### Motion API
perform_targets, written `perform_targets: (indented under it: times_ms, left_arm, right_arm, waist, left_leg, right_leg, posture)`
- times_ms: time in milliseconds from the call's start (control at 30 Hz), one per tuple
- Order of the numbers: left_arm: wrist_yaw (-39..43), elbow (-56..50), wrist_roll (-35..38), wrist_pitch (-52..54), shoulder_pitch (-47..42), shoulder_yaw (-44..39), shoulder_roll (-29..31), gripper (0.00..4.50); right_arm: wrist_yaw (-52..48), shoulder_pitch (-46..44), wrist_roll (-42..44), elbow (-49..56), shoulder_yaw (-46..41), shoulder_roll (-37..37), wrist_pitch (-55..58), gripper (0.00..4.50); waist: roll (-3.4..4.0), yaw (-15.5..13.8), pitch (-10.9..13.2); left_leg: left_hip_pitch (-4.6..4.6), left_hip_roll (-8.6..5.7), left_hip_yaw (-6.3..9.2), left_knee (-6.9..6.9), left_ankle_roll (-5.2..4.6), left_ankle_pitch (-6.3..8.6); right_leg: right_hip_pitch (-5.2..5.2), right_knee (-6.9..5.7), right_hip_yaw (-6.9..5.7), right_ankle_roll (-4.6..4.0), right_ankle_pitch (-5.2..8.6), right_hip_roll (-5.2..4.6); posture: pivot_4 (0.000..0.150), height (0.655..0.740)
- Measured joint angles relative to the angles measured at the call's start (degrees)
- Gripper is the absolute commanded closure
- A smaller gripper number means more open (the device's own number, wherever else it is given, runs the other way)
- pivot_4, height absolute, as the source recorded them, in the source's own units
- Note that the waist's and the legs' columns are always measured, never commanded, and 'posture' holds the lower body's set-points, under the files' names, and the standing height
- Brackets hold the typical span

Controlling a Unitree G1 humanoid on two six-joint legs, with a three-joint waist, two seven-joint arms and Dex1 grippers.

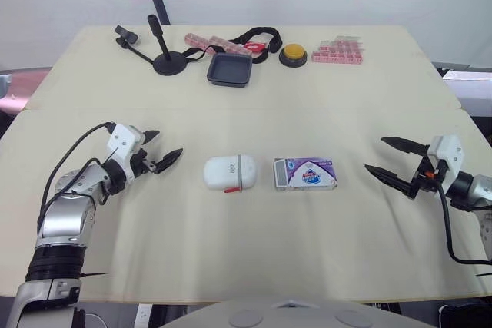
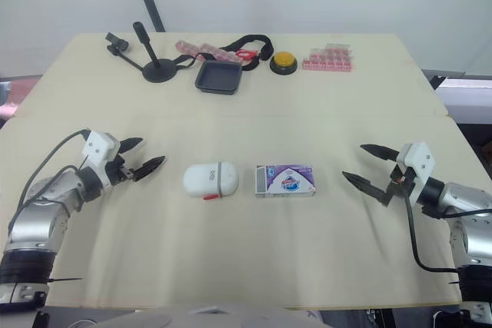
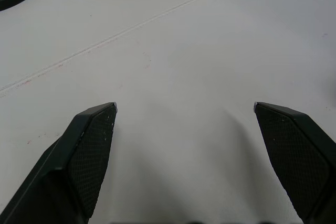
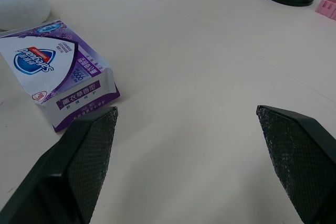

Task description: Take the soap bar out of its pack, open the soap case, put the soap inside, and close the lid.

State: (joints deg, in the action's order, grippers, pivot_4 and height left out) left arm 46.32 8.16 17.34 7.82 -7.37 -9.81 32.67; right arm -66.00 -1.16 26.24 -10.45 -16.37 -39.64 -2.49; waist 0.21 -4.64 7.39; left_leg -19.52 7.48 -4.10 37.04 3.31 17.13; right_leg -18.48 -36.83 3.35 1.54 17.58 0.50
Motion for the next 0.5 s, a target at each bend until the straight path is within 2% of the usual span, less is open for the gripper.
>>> perform_targets:
  times_ms: [500]
  left_arm:
    - [2.82, 0.15, 1.19, 0.39, -0.73, -0.01, -0.12, 0.04]
  right_arm:
    - [0.70, -0.83, -0.03, 0.90, 0.01, -0.65, 1.75, 0.00]
  waist:
    - [0.00, -0.03, 0.00]
  left_leg:
    - [0.01, 0.00, 0.00, 0.00, 0.00, 0.00]
  right_leg:
    - [-0.01, -0.04, 0.02, 0.00, 0.00, 0.00]
  posture:
    - [0.150, 0.7400]
